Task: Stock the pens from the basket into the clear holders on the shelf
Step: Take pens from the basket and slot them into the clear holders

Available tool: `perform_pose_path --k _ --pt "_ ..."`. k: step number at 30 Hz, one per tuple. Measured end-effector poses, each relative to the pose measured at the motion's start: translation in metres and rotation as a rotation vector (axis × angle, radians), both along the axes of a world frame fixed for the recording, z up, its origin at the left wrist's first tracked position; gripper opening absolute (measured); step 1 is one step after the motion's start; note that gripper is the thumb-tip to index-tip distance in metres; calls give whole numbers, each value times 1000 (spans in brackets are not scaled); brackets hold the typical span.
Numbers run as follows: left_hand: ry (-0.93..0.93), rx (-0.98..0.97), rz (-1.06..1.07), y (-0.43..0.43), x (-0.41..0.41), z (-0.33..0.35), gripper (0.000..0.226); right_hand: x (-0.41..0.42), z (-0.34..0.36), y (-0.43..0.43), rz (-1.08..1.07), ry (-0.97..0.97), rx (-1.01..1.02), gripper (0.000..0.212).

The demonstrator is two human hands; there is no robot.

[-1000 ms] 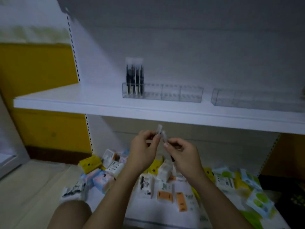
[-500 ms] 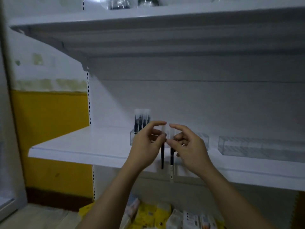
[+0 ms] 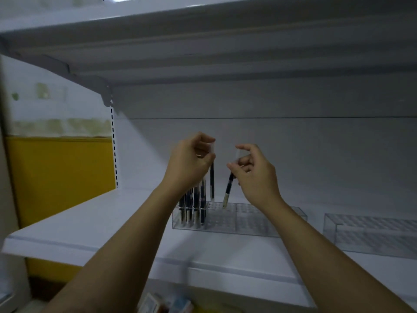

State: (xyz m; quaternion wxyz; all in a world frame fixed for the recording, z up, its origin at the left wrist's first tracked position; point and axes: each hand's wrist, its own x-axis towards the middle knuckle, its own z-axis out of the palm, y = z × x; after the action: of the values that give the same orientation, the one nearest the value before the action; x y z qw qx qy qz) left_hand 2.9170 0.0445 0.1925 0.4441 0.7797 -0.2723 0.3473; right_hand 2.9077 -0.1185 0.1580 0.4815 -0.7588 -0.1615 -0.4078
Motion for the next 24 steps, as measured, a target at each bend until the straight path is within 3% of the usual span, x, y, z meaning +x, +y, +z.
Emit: perform_pose_path --k 14,18,21,24 --pt "19 107 35 -3 43 -13 19 52 -16 1 42 35 -9 34" --pt "-50 323 186 -5 48 -23 14 43 -26 -3 28 152 -277 39" --pt "-53 363 229 -5 49 -22 13 37 -31 -7 -18 234 -455 58" --pt "-34 345 202 -5 49 -21 11 32 -32 -8 -25 279 -509 67"
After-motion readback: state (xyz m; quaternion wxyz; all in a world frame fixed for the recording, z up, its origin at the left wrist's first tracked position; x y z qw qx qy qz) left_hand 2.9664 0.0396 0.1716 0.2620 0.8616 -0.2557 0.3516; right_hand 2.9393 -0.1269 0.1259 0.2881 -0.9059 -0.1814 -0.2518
